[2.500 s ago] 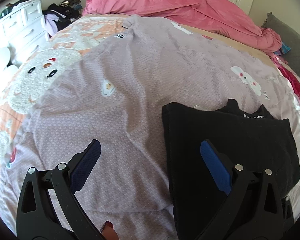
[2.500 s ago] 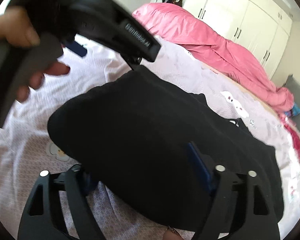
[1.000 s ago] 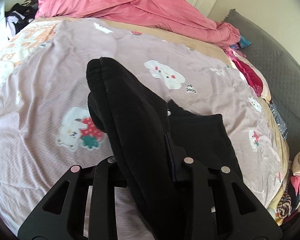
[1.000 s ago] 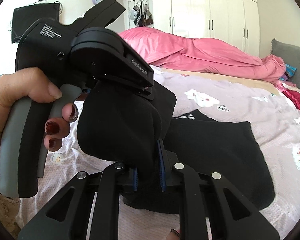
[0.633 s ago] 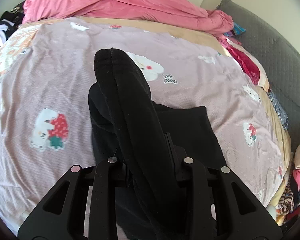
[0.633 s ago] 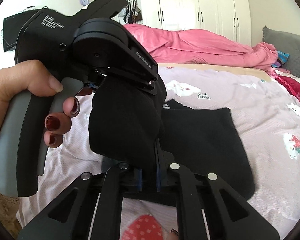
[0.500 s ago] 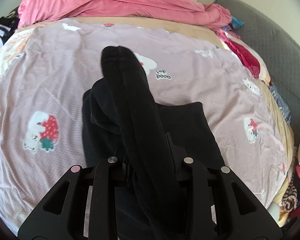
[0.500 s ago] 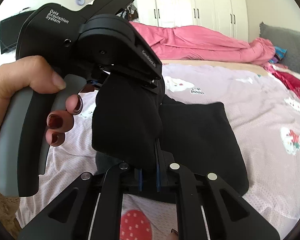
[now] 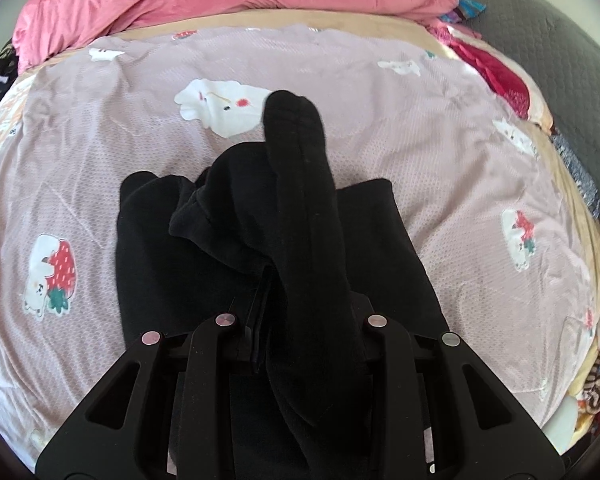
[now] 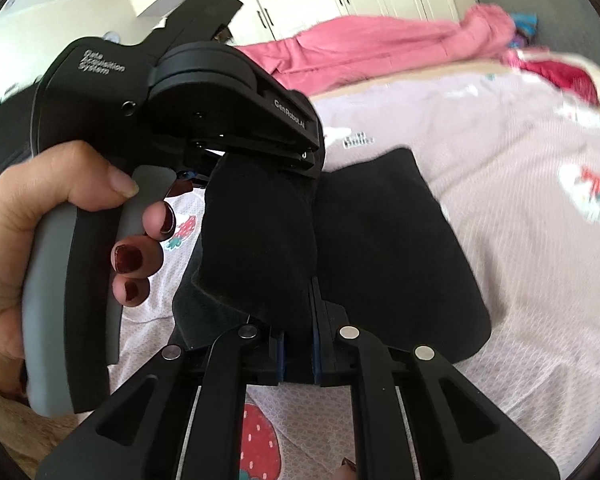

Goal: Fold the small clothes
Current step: 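Lift the side edge and fold it over the shirt with both grippers, then lower the folded side onto the shirt and open both grippers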

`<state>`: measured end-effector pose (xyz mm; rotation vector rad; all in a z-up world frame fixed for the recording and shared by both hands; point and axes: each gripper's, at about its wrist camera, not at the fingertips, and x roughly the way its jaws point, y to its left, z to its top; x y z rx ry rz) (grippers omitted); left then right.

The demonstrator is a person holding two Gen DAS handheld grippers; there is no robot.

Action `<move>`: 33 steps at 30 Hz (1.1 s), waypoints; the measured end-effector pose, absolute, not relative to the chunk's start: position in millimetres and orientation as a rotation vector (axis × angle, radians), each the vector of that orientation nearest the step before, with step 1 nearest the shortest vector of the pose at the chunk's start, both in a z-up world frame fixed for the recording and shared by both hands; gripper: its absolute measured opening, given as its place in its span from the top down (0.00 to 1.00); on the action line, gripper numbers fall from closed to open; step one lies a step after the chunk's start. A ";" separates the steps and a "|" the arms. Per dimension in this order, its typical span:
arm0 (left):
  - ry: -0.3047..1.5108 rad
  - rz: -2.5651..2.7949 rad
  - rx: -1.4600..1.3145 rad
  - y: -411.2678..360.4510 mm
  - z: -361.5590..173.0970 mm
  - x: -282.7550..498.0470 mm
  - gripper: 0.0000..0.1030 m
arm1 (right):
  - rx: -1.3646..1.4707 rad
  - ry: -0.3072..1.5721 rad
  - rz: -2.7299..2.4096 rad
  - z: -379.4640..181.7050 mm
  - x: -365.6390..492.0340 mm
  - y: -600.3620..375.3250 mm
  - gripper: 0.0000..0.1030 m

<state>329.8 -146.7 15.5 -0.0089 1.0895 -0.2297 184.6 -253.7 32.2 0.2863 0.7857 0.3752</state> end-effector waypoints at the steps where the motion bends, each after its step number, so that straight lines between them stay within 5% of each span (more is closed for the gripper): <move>1: 1.097 -0.228 -0.001 -149.9 12.7 331.4 0.80 | 0.306 0.795 0.377 30.1 185.8 -256.8 0.92; 12: 1.115 -0.224 0.050 -174.3 -0.7 336.8 0.70 | 0.479 0.893 0.390 18.5 195.4 -280.5 0.89; 17: 1.123 -0.253 0.038 -177.8 -1.5 338.5 0.56 | 0.539 0.925 0.393 12.3 197.4 -288.6 0.83; 19: 1.111 -0.293 0.018 -178.5 3.1 337.3 0.44 | 0.574 0.947 0.400 6.5 198.9 -294.5 0.83; 24: 1.067 -0.364 -0.063 -167.8 22.5 330.1 0.39 | 0.647 0.983 0.397 1.8 200.4 -309.6 0.79; 29: 0.986 -0.306 -0.076 -135.9 36.5 322.1 0.39 | 0.518 0.953 0.416 19.9 196.9 -314.0 0.48; 33: 0.934 -0.230 -0.062 -100.4 33.8 308.9 0.39 | 0.462 0.917 0.438 34.0 205.7 -323.5 0.34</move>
